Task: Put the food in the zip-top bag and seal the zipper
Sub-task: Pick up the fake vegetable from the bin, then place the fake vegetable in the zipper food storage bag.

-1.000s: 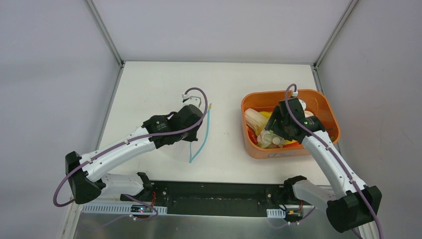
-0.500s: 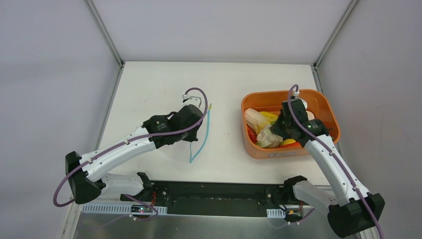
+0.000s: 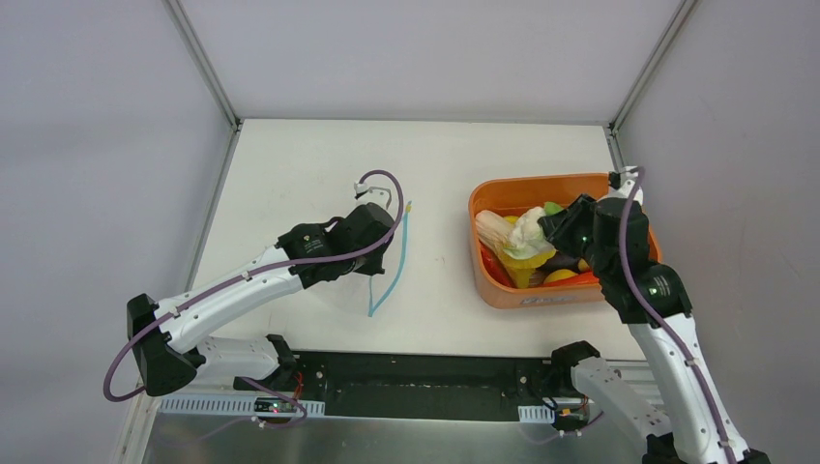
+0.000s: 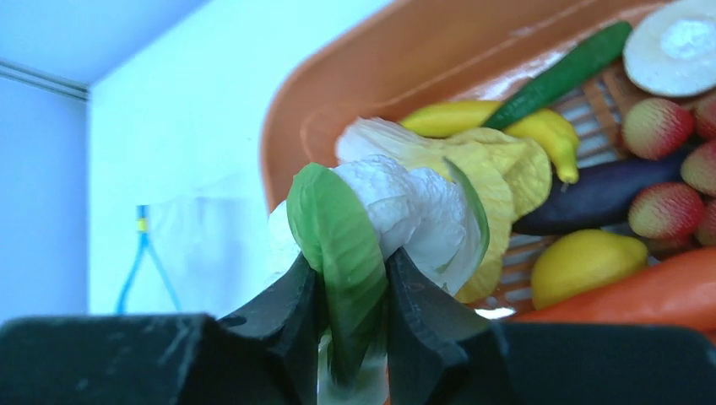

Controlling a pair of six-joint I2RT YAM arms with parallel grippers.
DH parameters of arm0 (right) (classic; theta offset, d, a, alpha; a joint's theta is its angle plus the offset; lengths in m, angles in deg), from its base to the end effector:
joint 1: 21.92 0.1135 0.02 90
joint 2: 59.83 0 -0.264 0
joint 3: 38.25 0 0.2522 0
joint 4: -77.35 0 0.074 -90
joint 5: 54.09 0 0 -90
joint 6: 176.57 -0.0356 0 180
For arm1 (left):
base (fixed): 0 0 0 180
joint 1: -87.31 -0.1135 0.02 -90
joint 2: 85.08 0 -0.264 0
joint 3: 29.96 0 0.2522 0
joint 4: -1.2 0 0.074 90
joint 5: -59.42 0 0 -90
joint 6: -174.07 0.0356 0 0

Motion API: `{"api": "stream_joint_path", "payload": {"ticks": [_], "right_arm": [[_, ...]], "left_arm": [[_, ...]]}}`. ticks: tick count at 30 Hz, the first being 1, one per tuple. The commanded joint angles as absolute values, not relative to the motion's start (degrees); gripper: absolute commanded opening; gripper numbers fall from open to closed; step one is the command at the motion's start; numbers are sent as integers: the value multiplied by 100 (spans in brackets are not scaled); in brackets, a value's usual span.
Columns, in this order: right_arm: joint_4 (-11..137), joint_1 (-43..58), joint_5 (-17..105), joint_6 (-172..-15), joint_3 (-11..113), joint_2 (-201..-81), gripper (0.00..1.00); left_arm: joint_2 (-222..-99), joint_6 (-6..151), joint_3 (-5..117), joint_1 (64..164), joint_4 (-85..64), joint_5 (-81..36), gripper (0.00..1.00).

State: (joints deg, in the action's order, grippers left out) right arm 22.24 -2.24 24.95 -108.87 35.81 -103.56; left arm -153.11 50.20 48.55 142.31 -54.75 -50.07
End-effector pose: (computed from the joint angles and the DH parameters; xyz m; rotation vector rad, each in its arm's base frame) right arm 0.1396 0.0427 0.3777 0.1686 1.9987 0.2795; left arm 0.1501 -0.1936 0.3275 0.2665 2.3237 -0.3826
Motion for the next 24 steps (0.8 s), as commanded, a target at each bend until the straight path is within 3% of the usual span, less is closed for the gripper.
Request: {"api": "stream_joint_path", "payload": {"ticks": [1, 17, 24], "right_arm": [[2793, -243, 3117, -11123, 3883, -10187, 10], [5960, -190, 6923, -12304, 2714, -10184, 10], [6805, 225, 7289, -12444, 2423, -10325, 11]], "left_arm": [[-15197, 4986, 5002, 14162, -5324, -4825, 0], [-15085, 4730, 4884, 14160, -4676, -4095, 0], [-15058, 4655, 4905, 14162, -4341, -3525, 0]]}}
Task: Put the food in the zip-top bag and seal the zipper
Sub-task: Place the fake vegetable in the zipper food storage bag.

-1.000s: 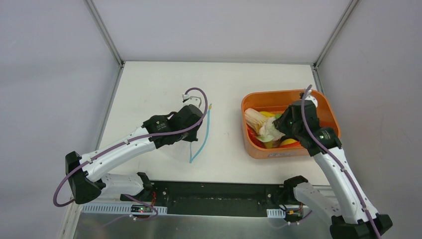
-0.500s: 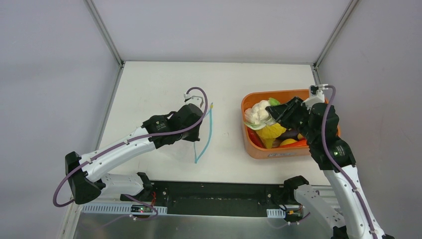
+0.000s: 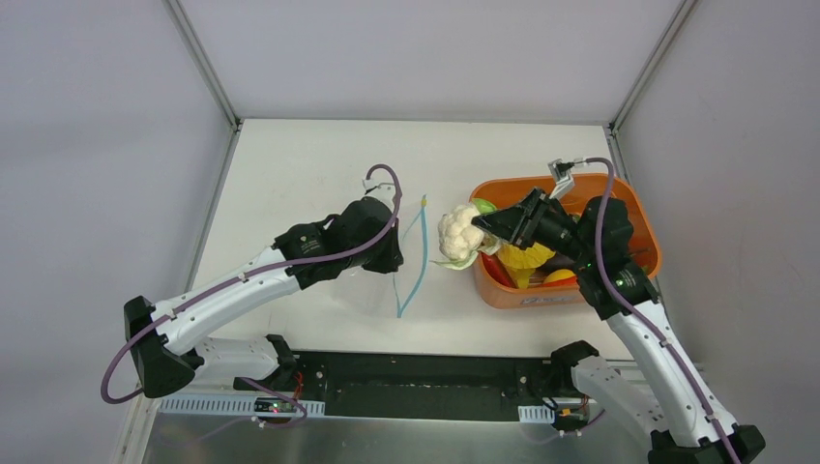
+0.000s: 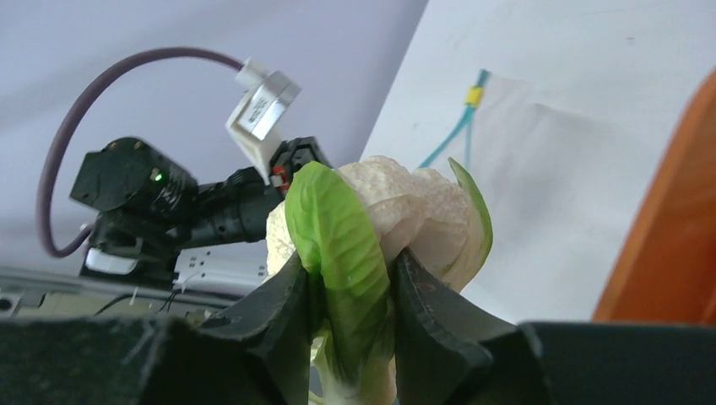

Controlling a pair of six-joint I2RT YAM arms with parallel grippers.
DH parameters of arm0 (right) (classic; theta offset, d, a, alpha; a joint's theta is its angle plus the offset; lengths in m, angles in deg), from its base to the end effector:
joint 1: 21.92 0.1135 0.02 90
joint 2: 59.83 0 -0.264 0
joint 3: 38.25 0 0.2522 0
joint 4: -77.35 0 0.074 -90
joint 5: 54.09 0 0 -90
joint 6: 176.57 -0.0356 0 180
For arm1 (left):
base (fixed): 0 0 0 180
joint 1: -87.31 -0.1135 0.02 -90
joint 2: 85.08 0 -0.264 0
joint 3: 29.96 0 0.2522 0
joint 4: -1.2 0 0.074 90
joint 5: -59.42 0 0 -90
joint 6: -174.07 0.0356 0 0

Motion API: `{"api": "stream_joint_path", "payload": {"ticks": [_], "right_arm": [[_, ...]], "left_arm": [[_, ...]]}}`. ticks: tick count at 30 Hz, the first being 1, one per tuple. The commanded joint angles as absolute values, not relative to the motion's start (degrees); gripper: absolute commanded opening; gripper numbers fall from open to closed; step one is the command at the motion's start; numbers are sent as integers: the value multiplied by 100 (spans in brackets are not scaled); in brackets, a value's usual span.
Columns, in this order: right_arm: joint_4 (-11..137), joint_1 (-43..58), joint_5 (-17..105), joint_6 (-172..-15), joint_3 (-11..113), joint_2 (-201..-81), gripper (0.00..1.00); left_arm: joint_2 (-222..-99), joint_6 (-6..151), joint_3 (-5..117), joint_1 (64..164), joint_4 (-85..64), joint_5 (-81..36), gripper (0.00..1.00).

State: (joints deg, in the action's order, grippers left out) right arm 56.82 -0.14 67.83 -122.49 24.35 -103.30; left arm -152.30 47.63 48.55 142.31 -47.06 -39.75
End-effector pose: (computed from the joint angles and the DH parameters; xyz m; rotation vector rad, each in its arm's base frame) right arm 0.1517 0.0809 0.3752 -0.2568 1.7137 1.2040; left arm 0.1494 -0.2034 0.3406 0.2797 2.2820 -0.6919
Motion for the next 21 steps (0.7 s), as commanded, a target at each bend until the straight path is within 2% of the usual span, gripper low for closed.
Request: {"api": "stream_joint_path", "payload": {"ticks": [1, 9, 16, 21], "right_arm": [[6848, 317, 7316, -12418, 2433, -10369, 11], [7010, 1027, 7097, -12168, 2438, -10907, 11], [8044, 1267, 7190, -12577, 2034, -11280, 10], [7897, 1358, 7103, -12344, 2052, -11281, 10]], "left_arm": [[-15060, 4656, 4913, 14163, -4322, -3464, 0], [-15034, 4621, 5022, 14157, -4373, -3403, 0], [-14887, 4610, 5041, 14158, -4272, -3275, 0], [-14803, 4635, 5089, 14154, -4242, -3388, 0]]}}
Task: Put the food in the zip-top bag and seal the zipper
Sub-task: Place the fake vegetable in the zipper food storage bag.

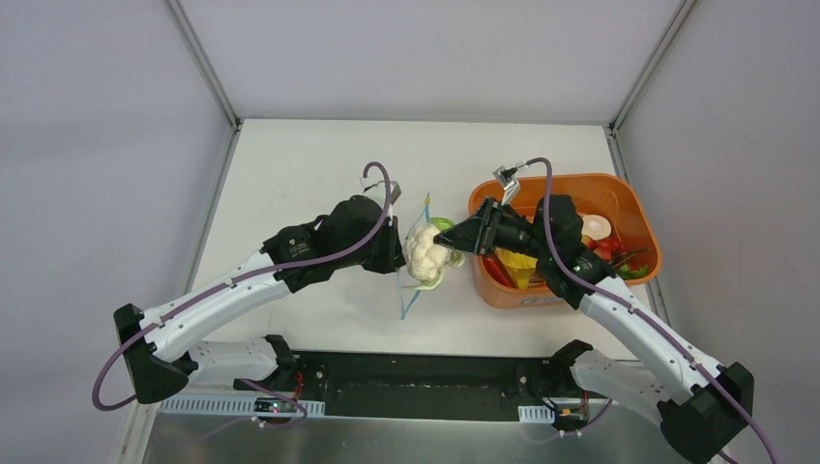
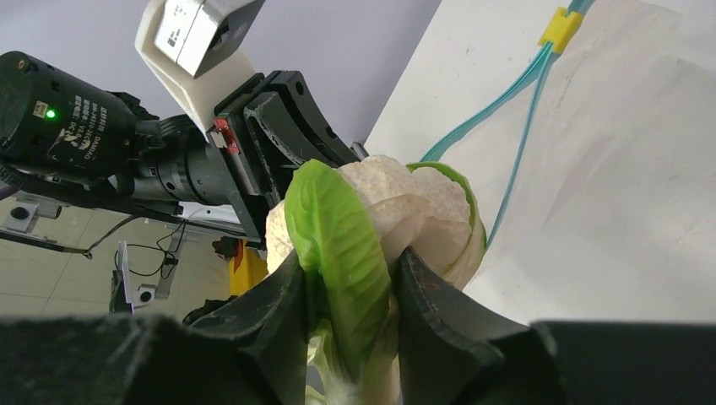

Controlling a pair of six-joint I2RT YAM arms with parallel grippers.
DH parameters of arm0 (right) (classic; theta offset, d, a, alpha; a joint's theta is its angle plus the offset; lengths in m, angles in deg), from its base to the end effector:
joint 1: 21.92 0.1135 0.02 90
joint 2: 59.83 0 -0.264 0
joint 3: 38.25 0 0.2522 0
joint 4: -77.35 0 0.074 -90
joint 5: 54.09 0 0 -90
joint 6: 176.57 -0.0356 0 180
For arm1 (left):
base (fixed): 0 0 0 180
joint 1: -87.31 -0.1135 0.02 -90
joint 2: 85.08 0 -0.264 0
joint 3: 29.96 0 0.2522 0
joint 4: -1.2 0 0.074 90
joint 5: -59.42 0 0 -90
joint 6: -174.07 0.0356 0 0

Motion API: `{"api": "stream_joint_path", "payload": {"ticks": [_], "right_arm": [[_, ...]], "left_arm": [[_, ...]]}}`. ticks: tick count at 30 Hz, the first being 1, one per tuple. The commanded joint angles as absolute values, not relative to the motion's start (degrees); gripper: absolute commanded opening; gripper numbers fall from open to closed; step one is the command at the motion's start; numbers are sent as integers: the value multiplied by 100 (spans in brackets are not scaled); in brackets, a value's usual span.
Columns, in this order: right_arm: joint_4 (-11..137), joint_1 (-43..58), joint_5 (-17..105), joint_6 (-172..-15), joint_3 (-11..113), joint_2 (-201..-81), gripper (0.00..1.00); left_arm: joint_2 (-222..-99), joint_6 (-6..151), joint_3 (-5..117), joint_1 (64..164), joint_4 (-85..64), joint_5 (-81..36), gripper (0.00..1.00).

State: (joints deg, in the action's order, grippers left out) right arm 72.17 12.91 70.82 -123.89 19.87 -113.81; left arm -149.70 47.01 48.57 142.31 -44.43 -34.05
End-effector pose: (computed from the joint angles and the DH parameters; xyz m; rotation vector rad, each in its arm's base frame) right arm 0.1685 0.1421 0.3434 -0.4909 1.7216 1.4239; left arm 0.1422 -0.1993 0.3551 0.3138 2.2322 -0.8569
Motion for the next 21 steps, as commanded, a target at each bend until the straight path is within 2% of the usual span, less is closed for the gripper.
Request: {"api": "stream_joint_path", "payload": {"ticks": [1, 21], "right_arm": [[7899, 1358, 7111, -12334, 2047, -11286, 10], [8957, 1361, 6958, -12841, 1710, -10950, 11]], "left_arm": [[-14802, 4636, 5097, 14156, -4244, -3376, 0], [-14741, 4446, 4793, 14162, -3997, -3384, 0]]}}
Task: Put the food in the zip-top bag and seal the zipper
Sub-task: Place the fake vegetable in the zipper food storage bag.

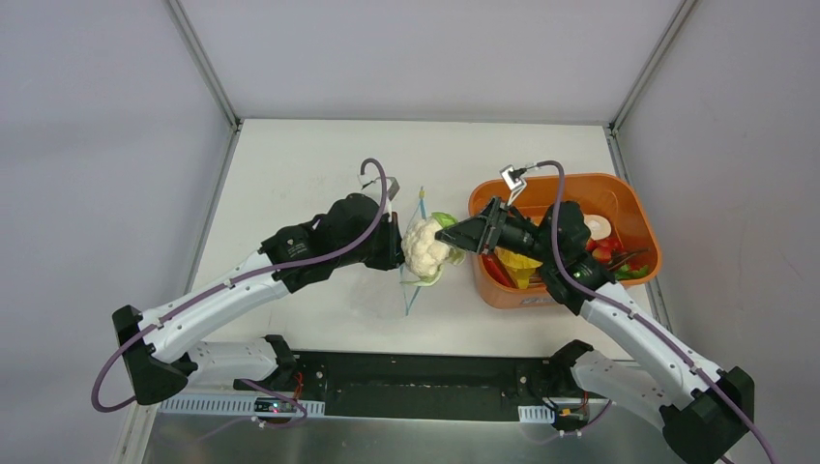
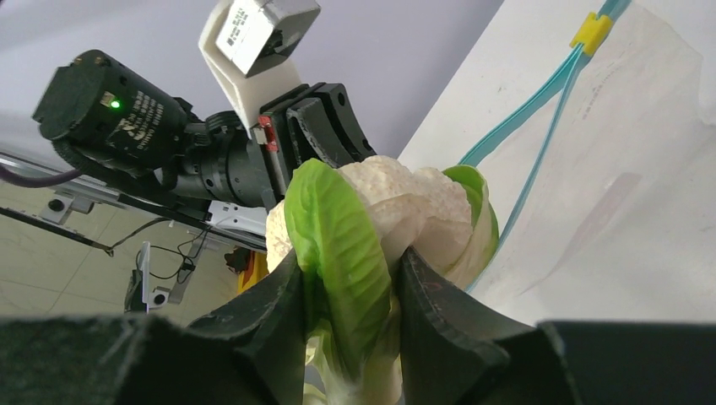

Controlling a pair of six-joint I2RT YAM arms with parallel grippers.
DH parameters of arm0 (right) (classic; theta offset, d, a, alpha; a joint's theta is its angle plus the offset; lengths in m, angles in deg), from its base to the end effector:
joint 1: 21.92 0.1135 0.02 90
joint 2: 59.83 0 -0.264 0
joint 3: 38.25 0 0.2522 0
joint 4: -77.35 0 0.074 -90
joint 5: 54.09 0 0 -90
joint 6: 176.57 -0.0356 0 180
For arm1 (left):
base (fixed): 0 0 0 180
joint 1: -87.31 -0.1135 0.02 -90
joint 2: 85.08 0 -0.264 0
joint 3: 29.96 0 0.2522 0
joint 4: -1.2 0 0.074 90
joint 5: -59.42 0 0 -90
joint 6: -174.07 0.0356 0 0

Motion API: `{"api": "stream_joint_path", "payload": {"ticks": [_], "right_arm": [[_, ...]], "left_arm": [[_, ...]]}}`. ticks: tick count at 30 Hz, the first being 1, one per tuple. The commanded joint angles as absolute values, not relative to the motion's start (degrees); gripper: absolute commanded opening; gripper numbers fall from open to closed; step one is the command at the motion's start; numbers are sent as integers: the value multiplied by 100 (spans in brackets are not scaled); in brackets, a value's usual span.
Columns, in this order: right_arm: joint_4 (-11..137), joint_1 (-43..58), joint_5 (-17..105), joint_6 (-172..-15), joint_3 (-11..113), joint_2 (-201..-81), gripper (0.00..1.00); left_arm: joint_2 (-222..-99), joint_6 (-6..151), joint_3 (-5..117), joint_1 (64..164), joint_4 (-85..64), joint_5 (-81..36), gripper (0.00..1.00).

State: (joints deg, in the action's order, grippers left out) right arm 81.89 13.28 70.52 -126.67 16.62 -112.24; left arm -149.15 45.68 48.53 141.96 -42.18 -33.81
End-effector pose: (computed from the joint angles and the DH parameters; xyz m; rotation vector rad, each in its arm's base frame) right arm 0.1628 0.1396 0.3461 -0.4844 1.5894 1.4686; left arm 0.1432 -0.1984 0.3607 0.2765 2.1955 -0.9035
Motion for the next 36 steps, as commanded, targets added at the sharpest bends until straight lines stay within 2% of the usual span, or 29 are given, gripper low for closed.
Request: {"api": "stream_joint_path", "payload": {"ticks": [1, 7, 12, 23, 36], "right_arm": [[9055, 1359, 6986, -12921, 1695, -10944, 11], [9658, 1362, 6918, -13341, 1526, -10718, 11], [9531, 1368, 6917, -13251, 1550, -10734, 11], [10013, 1367, 6855, -13334, 1134, -11255, 11], [7833, 1367, 6379, -11758, 1299, -11025, 12]], "left_arm": [[-14737, 4444, 4780, 14162, -3986, -3396, 0], [-14737, 4443, 4805, 14162, -4058, -3458, 0], [-14689, 4435, 4805, 14155, -4011, -3422, 0], [-14484, 4375, 4650, 14160, -3768, -3256, 0], [-13974, 4215, 4395, 14114, -3850, -4098, 0]]}}
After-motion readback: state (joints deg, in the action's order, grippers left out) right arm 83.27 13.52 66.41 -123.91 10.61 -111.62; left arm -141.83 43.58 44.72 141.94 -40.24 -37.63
